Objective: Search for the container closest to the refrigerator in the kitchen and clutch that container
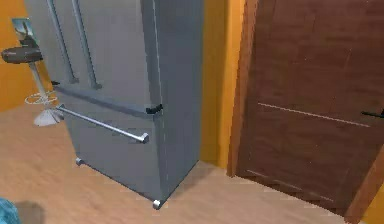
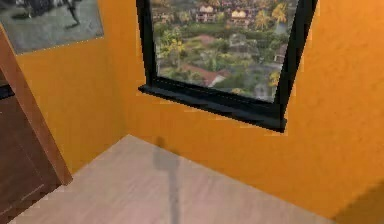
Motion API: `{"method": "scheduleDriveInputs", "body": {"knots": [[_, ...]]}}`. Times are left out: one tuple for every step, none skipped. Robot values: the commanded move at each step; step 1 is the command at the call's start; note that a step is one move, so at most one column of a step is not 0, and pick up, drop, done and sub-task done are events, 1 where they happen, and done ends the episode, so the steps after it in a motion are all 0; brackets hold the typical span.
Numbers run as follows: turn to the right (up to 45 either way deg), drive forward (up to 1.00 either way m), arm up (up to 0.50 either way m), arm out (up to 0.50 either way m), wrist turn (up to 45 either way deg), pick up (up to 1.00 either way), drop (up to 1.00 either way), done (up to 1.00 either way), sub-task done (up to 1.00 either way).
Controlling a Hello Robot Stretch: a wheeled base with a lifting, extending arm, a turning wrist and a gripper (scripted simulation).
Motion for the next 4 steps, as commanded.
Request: {"method": "scheduleDriveInputs", "body": {"knots": [[-15.0,0.0,0.0,0.0,0.0,0.0,0.0,0.0,0.0],[0.0,0.4,0.0,0.0,0.0,0.0,0.0,0.0,0.0],[-45.0,0.0,0.0,0.0,0.0,0.0,0.0,0.0,0.0],[-45.0,0.0,0.0,0.0,0.0,0.0,0.0,0.0,0.0]]}}
